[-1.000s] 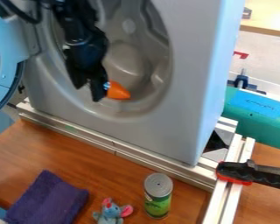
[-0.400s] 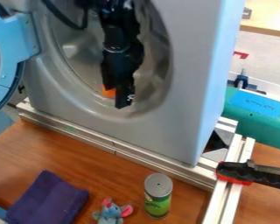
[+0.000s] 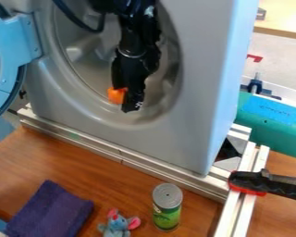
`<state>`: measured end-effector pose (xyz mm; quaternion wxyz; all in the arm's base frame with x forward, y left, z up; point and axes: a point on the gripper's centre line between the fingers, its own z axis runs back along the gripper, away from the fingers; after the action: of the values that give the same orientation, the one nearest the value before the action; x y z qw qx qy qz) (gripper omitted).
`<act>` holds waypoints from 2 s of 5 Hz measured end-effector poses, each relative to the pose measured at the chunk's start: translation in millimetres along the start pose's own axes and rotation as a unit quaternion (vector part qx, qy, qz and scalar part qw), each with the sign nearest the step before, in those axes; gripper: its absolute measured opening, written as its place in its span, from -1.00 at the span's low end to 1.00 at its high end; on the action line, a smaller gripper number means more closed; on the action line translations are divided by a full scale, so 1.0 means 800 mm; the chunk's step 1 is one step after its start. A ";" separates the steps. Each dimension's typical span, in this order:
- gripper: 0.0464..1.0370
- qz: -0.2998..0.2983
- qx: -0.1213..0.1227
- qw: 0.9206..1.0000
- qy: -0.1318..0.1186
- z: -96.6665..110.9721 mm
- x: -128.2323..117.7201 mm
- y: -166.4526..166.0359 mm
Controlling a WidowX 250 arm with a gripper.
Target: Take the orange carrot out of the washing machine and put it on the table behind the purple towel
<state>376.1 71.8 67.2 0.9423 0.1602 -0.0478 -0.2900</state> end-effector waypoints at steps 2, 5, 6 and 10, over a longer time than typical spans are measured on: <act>0.93 -0.021 0.023 0.999 -0.007 0.004 0.006 0.010; 0.93 -0.029 -0.030 0.999 -0.024 -0.035 0.016 0.030; 0.93 -0.011 -0.042 0.999 -0.009 -0.046 0.006 0.045; 0.26 0.082 -0.096 0.991 -0.031 -0.043 -0.027 0.003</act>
<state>365.8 95.2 35.8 0.9721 0.0552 -0.0620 -0.2195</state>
